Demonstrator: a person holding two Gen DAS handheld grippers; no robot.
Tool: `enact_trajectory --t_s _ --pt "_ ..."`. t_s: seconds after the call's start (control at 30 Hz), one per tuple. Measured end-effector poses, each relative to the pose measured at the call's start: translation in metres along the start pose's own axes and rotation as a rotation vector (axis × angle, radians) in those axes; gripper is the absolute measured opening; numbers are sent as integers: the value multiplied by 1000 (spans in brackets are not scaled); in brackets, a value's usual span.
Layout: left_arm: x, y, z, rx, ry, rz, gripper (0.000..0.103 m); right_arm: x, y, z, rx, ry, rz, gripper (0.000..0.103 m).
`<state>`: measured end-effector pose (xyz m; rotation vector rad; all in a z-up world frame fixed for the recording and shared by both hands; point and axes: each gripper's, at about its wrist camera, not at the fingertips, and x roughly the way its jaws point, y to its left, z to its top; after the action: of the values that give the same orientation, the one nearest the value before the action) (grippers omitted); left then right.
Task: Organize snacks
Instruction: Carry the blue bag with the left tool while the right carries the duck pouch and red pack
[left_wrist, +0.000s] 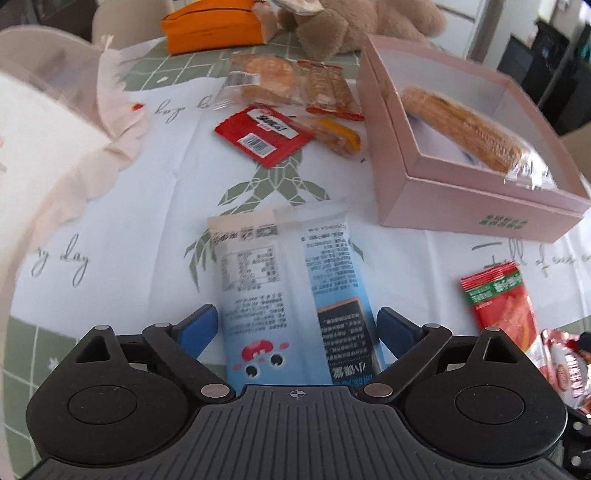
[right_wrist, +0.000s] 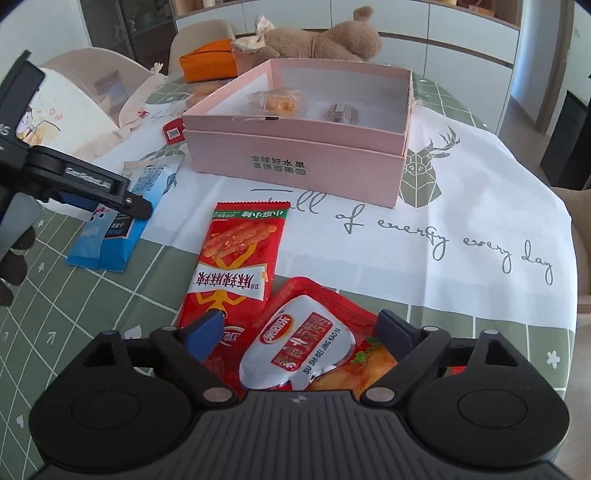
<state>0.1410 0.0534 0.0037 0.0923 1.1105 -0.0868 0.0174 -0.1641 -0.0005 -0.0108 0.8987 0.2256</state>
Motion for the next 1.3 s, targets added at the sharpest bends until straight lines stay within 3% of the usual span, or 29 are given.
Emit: enact_trajectory --t_s 0.1,0.2,0.33,0.53,0.73,0.93,1.0,1.13,1.3 --pt "-1 -2 4 -3 3 4 89 0 -1 -3 -1 -14 3 93" --pt "-12 -2 -3 -19 8 -67 84 -5 -1 -1 -18 12 24 91" --pt "-27 -14 -29 36 19 -126 84 -26 -14 1 3 -27 51 91" --pt "-44 -33 -68 93 23 -121 85 -45 -27 -7 -32 37 78 91" --pt "-48 -37 -77 71 10 -132 85 -40 -17 -21 -53 107 70 91" --pt "-48 -36 -77 48 9 -124 86 -37 14 -14 -25 81 189 91" --pt "-48 -37 -77 52 7 -119 86 -41 23 -9 -80 38 170 91" --pt "-47 -41 -78 66 1 -101 88 -38 24 -4 -208 -7 49 91" --pt "-47 -45 -81 71 -11 -85 90 -10 -6 0 -70 85 48 93"
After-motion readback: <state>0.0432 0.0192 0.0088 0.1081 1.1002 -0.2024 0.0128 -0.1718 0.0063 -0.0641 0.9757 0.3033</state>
